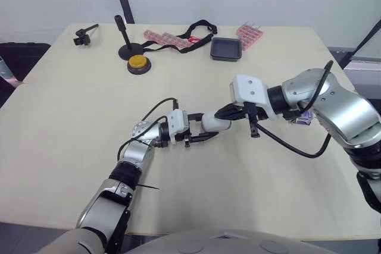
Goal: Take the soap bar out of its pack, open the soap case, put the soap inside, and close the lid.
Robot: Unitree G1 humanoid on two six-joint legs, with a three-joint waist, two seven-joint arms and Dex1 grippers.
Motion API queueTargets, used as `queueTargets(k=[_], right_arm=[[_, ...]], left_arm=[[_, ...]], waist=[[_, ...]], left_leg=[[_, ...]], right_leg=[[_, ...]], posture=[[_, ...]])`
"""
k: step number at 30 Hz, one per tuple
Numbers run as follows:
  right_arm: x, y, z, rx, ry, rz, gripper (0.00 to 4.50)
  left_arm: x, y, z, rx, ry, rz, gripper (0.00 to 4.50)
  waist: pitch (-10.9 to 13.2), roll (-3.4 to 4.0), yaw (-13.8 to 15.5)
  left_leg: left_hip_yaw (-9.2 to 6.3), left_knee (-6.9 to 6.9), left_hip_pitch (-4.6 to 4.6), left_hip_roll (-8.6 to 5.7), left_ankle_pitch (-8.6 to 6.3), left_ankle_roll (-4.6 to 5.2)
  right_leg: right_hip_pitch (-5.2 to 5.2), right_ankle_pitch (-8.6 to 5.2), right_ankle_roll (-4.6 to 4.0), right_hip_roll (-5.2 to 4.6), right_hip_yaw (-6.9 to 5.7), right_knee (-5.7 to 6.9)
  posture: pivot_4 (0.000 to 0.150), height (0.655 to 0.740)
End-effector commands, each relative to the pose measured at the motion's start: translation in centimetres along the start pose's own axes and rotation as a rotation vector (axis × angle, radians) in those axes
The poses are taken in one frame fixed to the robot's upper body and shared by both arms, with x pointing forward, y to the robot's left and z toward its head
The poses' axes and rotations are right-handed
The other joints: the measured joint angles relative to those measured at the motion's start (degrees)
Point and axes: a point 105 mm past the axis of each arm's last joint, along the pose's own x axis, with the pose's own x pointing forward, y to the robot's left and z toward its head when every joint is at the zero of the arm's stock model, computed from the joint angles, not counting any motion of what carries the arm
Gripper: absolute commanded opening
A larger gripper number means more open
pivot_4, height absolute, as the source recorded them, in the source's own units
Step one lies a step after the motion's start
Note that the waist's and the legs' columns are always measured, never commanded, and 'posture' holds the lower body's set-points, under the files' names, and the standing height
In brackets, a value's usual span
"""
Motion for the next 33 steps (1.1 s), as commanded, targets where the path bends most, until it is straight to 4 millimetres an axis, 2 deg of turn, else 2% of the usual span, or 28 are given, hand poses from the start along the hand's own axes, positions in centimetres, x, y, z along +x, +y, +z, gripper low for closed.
queueTargets(k=[1, 5, 13, 16, 20, 27, 33], right_arm=[[0.4, 0.3, -0.6, -0.014, 0.022, 0.002, 0.01], [0.7, 0.7, -1.2, -0.012, 0.040, 0.018, 0.01], [1.4, -0.1, -2.4, 0.015, 0.079, -0.023, 0.01], [1.2, -0.3, -1.8, 0.018, 0.046, -0.032, 0.01], [-0.9, -0.3, 2.2, -0.024, -0.155, -0.055, 0.01], [-2.7, -1.6, 3.1, 0.038, -0.253, -0.169, 0.01], [-5.5, -2.4, 5.5, 0.048, -0.439, -0.300, 0.01]], left_arm=[[-0.9, -0.7, -1.5, -0.028, 0.080, -0.016, 1.92], [-0.9, -0.6, -1.5, -0.026, 0.082, -0.015, 1.92], [-0.9, -0.6, -1.5, -0.027, 0.080, -0.014, 1.92], [-0.9, -0.6, -1.5, -0.026, 0.080, -0.013, 1.92], [-1.1, 0.2, -0.7, -0.048, 0.044, 0.024, 1.92], [-1.3, 1.5, 1.3, -0.086, -0.024, 0.035, 1.92], [-1.5, 2.9, 4.0, -0.230, -0.105, 0.037, 1.92]], waist=[[0.0, 0.00, 0.0], [0.0, 0.00, -0.1], [0.0, -0.01, -0.1], [0.0, -0.01, -0.1], [0.0, -0.02, -0.1], [0.0, -0.01, -0.1], [0.1, 0.01, 0.4]], left_leg=[[0.00, 0.00, -0.01, 0.00, 0.01, 0.02], [0.00, 0.00, 0.04, 0.00, 0.03, 0.04], [0.00, 0.00, 0.22, 0.00, -0.03, -0.06], [0.00, 0.00, 0.24, 0.00, -0.08, -0.14], [0.00, 0.01, 0.20, -0.01, -0.07, -0.14], [0.00, 0.01, -0.24, 0.01, 0.08, 0.14], [-0.04, 0.08, -0.67, 0.00, 0.10, 0.17]], right_leg=[[0.00, 0.00, 0.00, 0.00, 0.00, 0.00], [0.02, 0.00, 0.00, -0.01, 0.01, 0.02], [0.14, 0.00, 0.00, -0.02, 0.02, 0.06], [0.15, 0.00, 0.00, -0.02, 0.03, 0.09], [0.10, 0.00, 0.00, -0.03, 0.03, 0.10], [-0.18, 0.00, 0.00, 0.21, 0.02, -0.02], [-0.50, 0.01, 0.01, 0.21, -0.02, 0.02]], posture=[[0.150, 0.7395], [0.150, 0.7395], [0.150, 0.7395], [0.150, 0.7395], [0.150, 0.7395], [0.150, 0.7395], [0.150, 0.7395]])
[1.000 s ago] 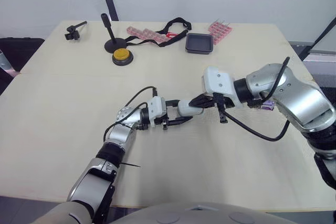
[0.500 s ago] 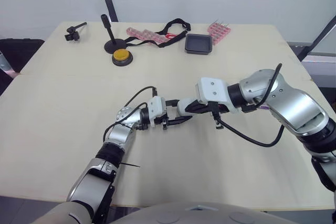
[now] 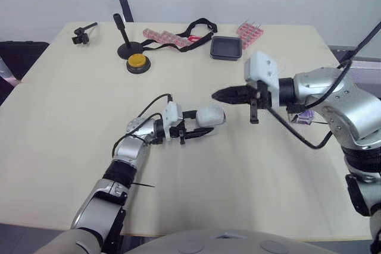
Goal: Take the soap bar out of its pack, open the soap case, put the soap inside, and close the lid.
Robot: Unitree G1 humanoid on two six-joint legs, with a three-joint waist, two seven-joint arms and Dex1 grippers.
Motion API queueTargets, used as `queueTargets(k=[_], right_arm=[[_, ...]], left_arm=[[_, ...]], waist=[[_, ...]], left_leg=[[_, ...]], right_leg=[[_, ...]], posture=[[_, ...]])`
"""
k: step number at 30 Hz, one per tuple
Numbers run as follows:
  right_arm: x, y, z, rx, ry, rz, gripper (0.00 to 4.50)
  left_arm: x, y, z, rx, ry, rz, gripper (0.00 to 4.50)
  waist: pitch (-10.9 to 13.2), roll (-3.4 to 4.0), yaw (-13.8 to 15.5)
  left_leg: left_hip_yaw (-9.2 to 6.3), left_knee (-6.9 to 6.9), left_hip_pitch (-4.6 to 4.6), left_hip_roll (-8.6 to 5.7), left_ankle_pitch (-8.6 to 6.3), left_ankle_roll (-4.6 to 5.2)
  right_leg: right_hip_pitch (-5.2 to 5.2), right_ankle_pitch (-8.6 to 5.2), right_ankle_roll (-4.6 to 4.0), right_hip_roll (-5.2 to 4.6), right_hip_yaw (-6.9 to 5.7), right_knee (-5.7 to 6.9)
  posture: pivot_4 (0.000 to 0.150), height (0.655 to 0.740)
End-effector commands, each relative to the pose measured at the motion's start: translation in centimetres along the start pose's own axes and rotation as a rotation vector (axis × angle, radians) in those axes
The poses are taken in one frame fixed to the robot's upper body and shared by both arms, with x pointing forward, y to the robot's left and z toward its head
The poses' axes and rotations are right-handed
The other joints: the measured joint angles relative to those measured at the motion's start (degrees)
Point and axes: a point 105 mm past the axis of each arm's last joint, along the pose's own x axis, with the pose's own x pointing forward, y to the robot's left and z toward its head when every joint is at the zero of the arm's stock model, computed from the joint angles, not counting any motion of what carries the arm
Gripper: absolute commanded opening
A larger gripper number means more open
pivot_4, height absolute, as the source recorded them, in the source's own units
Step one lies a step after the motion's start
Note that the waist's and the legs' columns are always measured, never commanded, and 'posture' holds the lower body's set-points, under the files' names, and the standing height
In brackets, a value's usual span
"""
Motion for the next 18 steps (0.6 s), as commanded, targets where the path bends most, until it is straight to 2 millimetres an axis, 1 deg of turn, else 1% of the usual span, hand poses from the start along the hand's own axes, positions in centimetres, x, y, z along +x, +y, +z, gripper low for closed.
queueTargets(k=[1, 2, 4, 5, 7, 9, 11, 12, 14, 15, 18], right_arm=[[-1.3, -0.2, 2.1, -0.062, -0.098, -0.086, 0.01], [-1.6, -0.5, 2.2, -0.068, -0.122, -0.138, 0.01], [-2.0, -0.6, 1.2, -0.067, -0.092, -0.191, 0.01], [-2.3, -0.8, 0.5, -0.053, -0.070, -0.217, 0.26], [-2.9, -0.6, -1.2, -0.045, -0.009, -0.243, 0.86], [-3.9, 0.0, -3.2, -0.003, 0.047, -0.266, 1.50], [-4.7, 0.5, -4.6, 0.019, 0.075, -0.282, 2.16], [-5.2, 0.9, -5.2, 0.023, 0.091, -0.289, 2.58], [-5.8, 1.4, -5.8, 0.020, 0.113, -0.293, 3.16], [-6.3, 1.8, -6.1, 0.027, 0.121, -0.293, 3.52], [-6.8, 2.3, -6.5, 0.032, 0.129, -0.290, 4.46]], left_arm=[[0.0, 0.8, 3.5, -0.048, -0.082, -0.010, 1.92], [-0.1, 0.8, 3.9, -0.098, -0.079, -0.018, 1.92], [-0.3, 0.4, 4.3, -0.182, -0.047, -0.039, 1.92], [-0.5, 0.3, 4.5, -0.228, -0.025, -0.047, 1.92], [-0.8, -0.2, 4.9, -0.318, 0.019, -0.061, 1.92], [-1.4, -0.6, 5.3, -0.445, 0.079, -0.076, 1.92], [-1.8, -1.0, 5.7, -0.534, 0.113, -0.089, 1.92], [-2.0, -1.2, 6.0, -0.591, 0.110, -0.099, 1.92], [-2.2, -1.5, 6.3, -0.668, 0.116, -0.110, 1.92], [-2.1, -1.6, 6.3, -0.708, 0.125, -0.111, 1.92], [-2.1, -1.6, 6.3, -0.762, 0.141, -0.107, 1.92]], waist=[[0.0, 0.00, 0.3], [0.0, -0.02, 0.5], [0.0, 0.00, 0.7], [0.0, 0.00, 0.8], [0.0, 0.03, 0.8], [0.0, 0.02, 1.1], [0.1, 0.11, 1.1], [0.1, 0.12, 1.1], [0.1, 0.12, 1.2], [0.1, 0.12, 1.2], [0.1, 0.11, 1.0]], left_leg=[[-0.01, 0.01, -0.02, 0.00, 0.00, 0.00], [-0.01, 0.00, -0.02, 0.00, 0.00, 0.00], [-0.05, 0.00, -0.05, 0.00, 0.00, -0.01], [-0.05, 0.00, -0.05, 0.00, -0.01, -0.01], [-0.05, -0.01, -0.06, -0.01, -0.02, -0.03], [-0.07, -0.03, -0.06, -0.02, -0.02, -0.05], [-0.07, -0.07, -0.06, -0.02, -0.04, -0.08], [-0.07, -0.07, -0.08, -0.03, -0.05, -0.10], [-0.07, -0.07, -0.08, -0.03, -0.06, -0.12], [-0.07, -0.07, -0.09, -0.03, -0.08, -0.15], [-0.07, -0.06, -0.09, -0.03, -0.12, -0.21]], right_leg=[[0.00, 0.00, 0.00, 0.00, -0.02, -0.01], [0.00, 0.00, 0.00, 0.00, -0.03, -0.02], [0.00, 0.00, 0.00, 0.02, -0.06, -0.03], [0.00, 0.00, 0.00, 0.02, -0.06, -0.04], [0.00, 0.00, 0.00, 0.01, -0.07, -0.11], [0.00, 0.00, 0.01, 0.01, -0.09, -0.15], [0.00, 0.00, 0.01, 0.01, -0.09, -0.20], [-0.01, 0.00, 0.01, 0.01, -0.08, -0.21], [-0.01, 0.00, 0.01, 0.00, -0.09, -0.22], [-0.01, 0.00, 0.01, 0.00, -0.09, -0.22], [0.00, 0.00, 0.01, 0.00, -0.08, -0.22]], posture=[[0.150, 0.7395], [0.150, 0.7395], [0.150, 0.7395], [0.150, 0.7395], [0.150, 0.7395], [0.150, 0.7395], [0.150, 0.7395], [0.150, 0.7395], [0.150, 0.7395], [0.150, 0.7395], [0.150, 0.7395]])
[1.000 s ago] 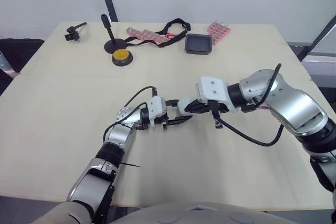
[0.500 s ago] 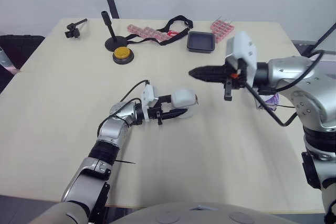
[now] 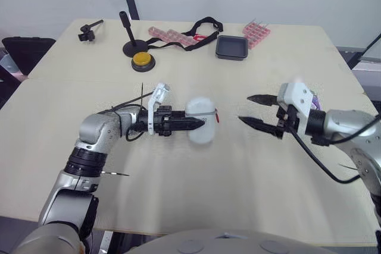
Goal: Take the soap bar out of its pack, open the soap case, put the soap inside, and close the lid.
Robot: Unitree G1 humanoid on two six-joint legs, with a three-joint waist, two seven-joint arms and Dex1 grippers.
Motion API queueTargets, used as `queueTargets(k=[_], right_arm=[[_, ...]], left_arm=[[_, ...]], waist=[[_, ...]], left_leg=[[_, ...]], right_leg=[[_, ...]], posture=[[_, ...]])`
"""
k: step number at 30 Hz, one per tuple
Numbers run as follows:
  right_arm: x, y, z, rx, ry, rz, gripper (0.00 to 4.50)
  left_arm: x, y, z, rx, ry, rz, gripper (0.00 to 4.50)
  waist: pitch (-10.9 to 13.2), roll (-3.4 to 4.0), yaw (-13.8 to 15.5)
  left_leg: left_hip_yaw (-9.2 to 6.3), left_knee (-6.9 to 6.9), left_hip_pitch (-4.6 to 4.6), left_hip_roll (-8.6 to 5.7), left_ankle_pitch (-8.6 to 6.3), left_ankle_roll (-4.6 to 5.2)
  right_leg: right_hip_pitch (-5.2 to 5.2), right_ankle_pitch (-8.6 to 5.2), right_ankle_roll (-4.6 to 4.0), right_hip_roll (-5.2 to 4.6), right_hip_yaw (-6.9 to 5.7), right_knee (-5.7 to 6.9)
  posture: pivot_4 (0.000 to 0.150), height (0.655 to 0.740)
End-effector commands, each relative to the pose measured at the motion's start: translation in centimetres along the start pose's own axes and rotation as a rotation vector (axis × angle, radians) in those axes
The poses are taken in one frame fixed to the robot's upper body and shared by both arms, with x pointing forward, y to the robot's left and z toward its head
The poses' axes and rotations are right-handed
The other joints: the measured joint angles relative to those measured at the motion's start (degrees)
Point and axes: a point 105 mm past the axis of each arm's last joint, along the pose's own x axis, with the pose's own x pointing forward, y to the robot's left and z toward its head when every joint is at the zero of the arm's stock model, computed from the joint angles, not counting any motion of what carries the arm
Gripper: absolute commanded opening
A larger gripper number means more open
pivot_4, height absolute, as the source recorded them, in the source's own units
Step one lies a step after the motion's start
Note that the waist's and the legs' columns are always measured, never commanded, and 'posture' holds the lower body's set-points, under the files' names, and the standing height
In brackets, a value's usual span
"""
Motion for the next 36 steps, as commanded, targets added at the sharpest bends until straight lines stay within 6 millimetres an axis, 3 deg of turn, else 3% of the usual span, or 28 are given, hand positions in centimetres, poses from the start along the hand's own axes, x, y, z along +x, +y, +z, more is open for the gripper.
queueTargets(k=[1, 4, 7, 8, 11, 13, 14, 21, 23, 25, 27, 31, 36], right_arm=[[-1.1, 0.3, 0.9, -0.062, -0.023, -0.013, 4.46], [-1.5, 1.1, -0.2, -0.036, 0.002, 0.003, 4.46], [-1.4, 1.3, -0.8, -0.027, 0.012, -0.006, 4.46], [-1.3, 1.1, -1.1, -0.026, 0.018, -0.016, 4.50], [-0.9, 0.5, -1.7, -0.032, 0.027, -0.049, 4.50], [-0.6, 0.4, -1.7, -0.035, 0.023, -0.054, 4.50], [-0.4, 0.4, -1.8, -0.033, 0.020, -0.054, 4.50], [0.1, 0.1, -2.8, -0.023, 0.029, -0.054, 4.50], [0.3, 0.1, -3.8, -0.018, 0.054, -0.053, 4.50], [0.4, 0.3, -4.8, -0.015, 0.083, -0.051, 4.50], [0.5, 0.0, -5.4, -0.012, 0.101, -0.074, 4.50], [0.4, -0.1, -6.4, 0.011, 0.119, -0.099, 4.50], [0.0, -0.1, -7.4, 0.028, 0.144, -0.105, 4.50]], left_arm=[[0.4, -0.4, 1.2, -0.101, -0.014, -0.021, 1.92], [1.9, 1.1, 0.5, -0.290, 0.044, 0.025, 1.92], [2.7, 1.9, -0.3, -0.355, 0.101, 0.085, 1.92], [3.0, 2.6, -0.9, -0.360, 0.133, 0.140, 2.72], [3.4, 3.2, -2.9, -0.351, 0.265, 0.239, 3.60], [3.0, 2.9, -2.8, -0.355, 0.266, 0.236, 4.30], [2.2, 2.7, -2.5, -0.355, 0.262, 0.245, 4.41], [-2.3, 1.0, -0.6, -0.219, 0.244, 0.313, 4.41], [-4.2, 0.0, -0.2, 0.050, 0.245, 0.343, 4.41], [-5.3, -0.7, -1.0, 0.300, 0.270, 0.336, 4.41], [-6.1, -0.6, -1.5, 0.431, 0.232, 0.343, 4.41], [-8.4, 0.8, -3.0, 0.526, 0.186, 0.464, 4.41], [-9.0, 1.3, -4.2, 0.695, 0.189, 0.509, 4.41]], waist=[[0.0, 0.00, -0.2], [0.0, -0.02, 0.3], [0.0, -0.04, -0.1], [0.0, -0.05, -0.3], [0.0, -0.08, -0.5], [0.1, -0.08, -0.4], [0.1, -0.08, -0.5], [0.1, -0.01, -1.2], [0.1, 0.01, -1.4], [0.1, 0.02, -1.6], [0.2, 0.09, -1.2], [0.2, 0.11, -1.2], [0.2, 0.12, -1.4]], left_leg=[[0.00, 0.00, 0.01, 0.00, 0.00, 0.00], [-0.07, 0.08, -0.03, -0.01, 0.03, 0.04], [-0.07, 0.12, -0.05, -0.06, 0.09, 0.17], [-0.07, 0.13, -0.05, -0.06, 0.09, 0.17], [-0.15, 0.13, -0.09, -0.06, 0.10, 0.17], [-0.19, 0.13, -0.11, -0.06, 0.10, 0.17], [-0.23, 0.14, -0.13, -0.06, 0.10, 0.17], [-0.40, 0.10, -0.10, -0.06, 0.10, 0.14], [-0.46, 0.09, -0.15, -0.07, 0.09, 0.12], [-0.51, -0.03, -0.17, -0.04, 0.06, 0.08], [-0.58, -0.15, -0.18, -0.03, 0.07, 0.10], [-0.77, -0.12, -0.27, -0.16, 0.11, 0.17], [-0.90, -0.04, -0.30, -0.14, 0.12, 0.15]], right_leg=[[0.00, 0.00, 0.00, 0.00, 0.01, 0.00], [0.02, 0.00, 0.00, -0.03, -0.07, 0.04], [0.06, 0.01, 0.00, -0.04, -0.01, 0.02], [0.06, 0.01, 0.01, -0.03, 0.01, 0.01], [0.07, 0.01, 0.01, -0.01, -0.03, -0.01], [0.11, 0.01, 0.02, -0.02, -0.07, -0.06], [0.13, 0.01, 0.01, -0.02, -0.12, -0.07], [0.25, 0.01, 0.01, -0.04, -0.33, -0.14], [0.27, 0.00, 0.01, -0.09, -0.45, -0.21], [0.30, 0.00, 0.01, -0.05, -0.53, -0.36], [0.44, 0.00, 0.02, -0.07, -0.69, -0.59], [0.48, 0.00, 0.03, -0.26, -0.99, -0.59], [0.48, -0.01, 0.02, -0.26, -1.08, -0.45]], posture=[[0.150, 0.7395], [0.150, 0.7395], [0.150, 0.7395], [0.150, 0.7395], [0.150, 0.7395], [0.150, 0.7395], [0.150, 0.7395], [0.150, 0.7395], [0.150, 0.7395], [0.150, 0.7395], [0.150, 0.7395], [0.150, 0.7395], [0.150, 0.7395]])
